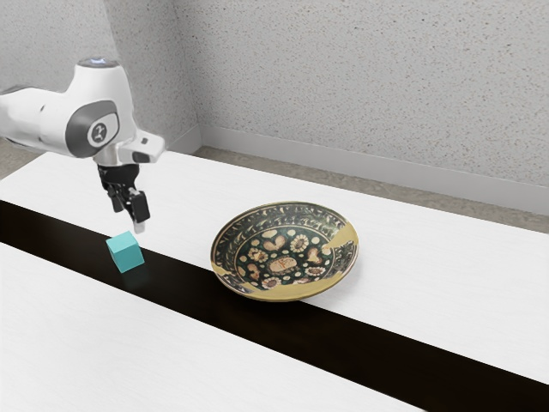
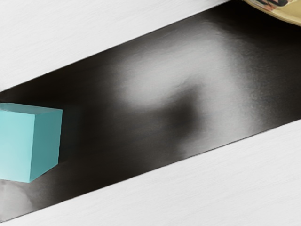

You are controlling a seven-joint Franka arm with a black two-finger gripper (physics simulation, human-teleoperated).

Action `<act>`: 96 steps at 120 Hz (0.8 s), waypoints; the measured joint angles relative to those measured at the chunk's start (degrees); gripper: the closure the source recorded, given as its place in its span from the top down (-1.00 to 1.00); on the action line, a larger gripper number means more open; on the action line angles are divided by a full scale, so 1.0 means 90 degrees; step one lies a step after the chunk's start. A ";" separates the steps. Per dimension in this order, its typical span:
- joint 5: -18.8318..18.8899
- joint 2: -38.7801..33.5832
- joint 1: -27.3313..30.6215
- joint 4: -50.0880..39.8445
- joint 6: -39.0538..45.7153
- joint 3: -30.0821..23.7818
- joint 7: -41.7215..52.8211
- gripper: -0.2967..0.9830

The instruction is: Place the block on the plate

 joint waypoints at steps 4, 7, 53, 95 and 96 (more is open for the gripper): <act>-0.0029 0.0077 0.0144 0.0002 0.0118 -0.0016 0.0098 0.54; -0.0047 0.0144 0.0292 0.0005 0.0215 -0.0033 0.0175 0.53; -0.0380 0.1490 0.1559 0.0965 0.0922 -0.0188 0.1250 0.54; -0.0877 0.2121 0.1994 0.1097 0.1033 -0.0558 0.1962 0.54; -0.0881 0.2136 0.2002 0.1105 0.1034 -0.0567 0.1975 0.54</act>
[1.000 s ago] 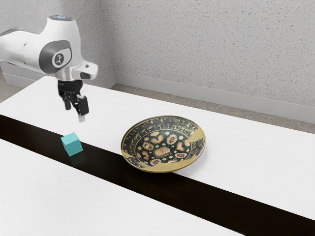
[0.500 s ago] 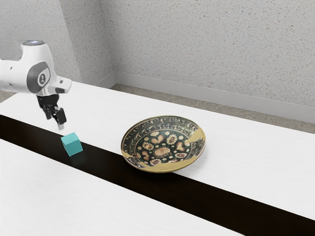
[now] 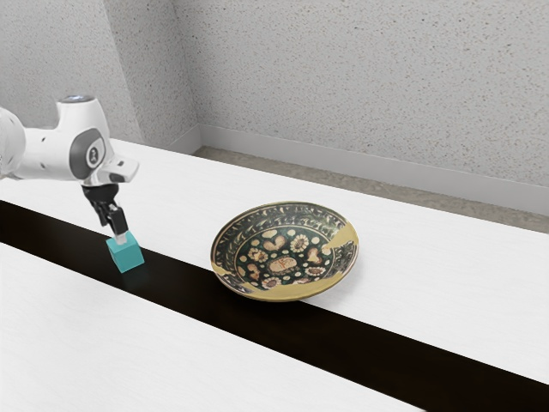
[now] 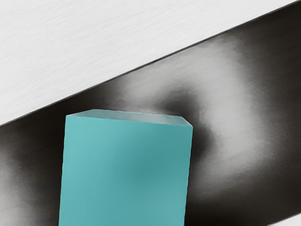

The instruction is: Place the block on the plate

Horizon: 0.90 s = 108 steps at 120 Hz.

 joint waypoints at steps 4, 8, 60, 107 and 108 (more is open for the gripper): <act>-0.0012 0.0054 0.0072 0.0029 0.0004 -0.0074 0.0051 0.54; -0.0021 0.0099 0.0123 0.0046 0.0007 -0.0130 0.0099 0.54; -0.0081 0.0723 0.0657 0.0558 0.0023 -0.0627 0.0576 0.54; -0.0127 0.1053 0.0887 0.0565 0.0220 -0.0846 0.0758 0.54; -0.0127 0.1054 0.0890 0.0565 0.0226 -0.0848 0.0760 0.53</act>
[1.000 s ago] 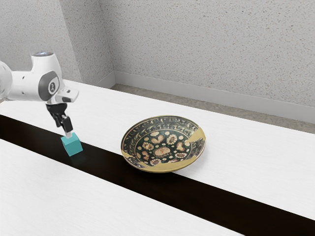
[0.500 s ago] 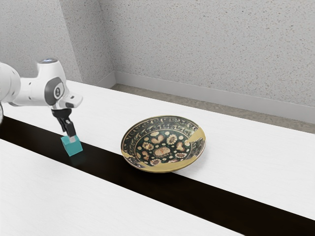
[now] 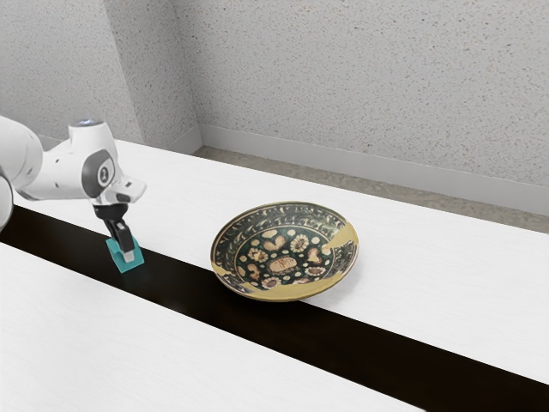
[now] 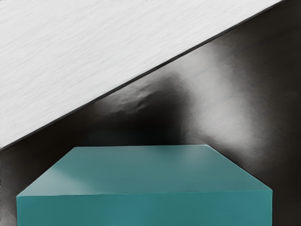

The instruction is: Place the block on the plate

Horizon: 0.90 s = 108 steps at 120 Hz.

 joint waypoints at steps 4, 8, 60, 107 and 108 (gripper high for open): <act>-0.0001 0.0009 0.0008 0.0000 0.0018 -0.0010 0.0010 0.52; -0.0001 0.0014 0.0012 0.0000 0.0040 -0.0015 0.0020 0.50; -0.0011 0.0041 0.0026 0.0000 0.0157 -0.0067 0.0088 0.12; 0.0028 -0.0223 -0.0110 -0.0001 0.0171 -0.0039 0.0042 0.07; 0.0030 -0.0239 -0.0120 0.0000 0.0168 -0.0038 0.0039 0.07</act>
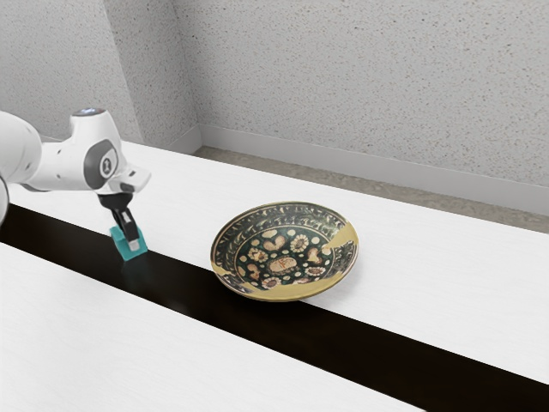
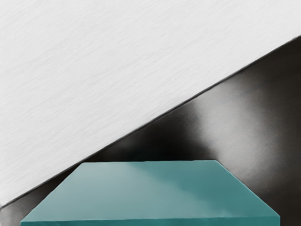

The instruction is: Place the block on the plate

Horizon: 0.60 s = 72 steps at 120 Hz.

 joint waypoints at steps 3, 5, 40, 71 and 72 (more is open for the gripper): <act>0.0006 -0.0047 -0.0037 0.0000 -0.0009 0.0006 -0.0009 0.07; 0.0011 -0.0077 -0.0064 0.0000 -0.0017 0.0009 -0.0015 0.07; 0.0192 -0.0640 -0.0901 0.0041 -0.0296 0.0043 -0.0216 0.07; 0.0731 -0.0699 -0.1139 0.0235 -0.0522 -0.0792 -0.0595 0.07; 0.0742 -0.0699 -0.1144 0.0240 -0.0526 -0.0818 -0.0609 0.07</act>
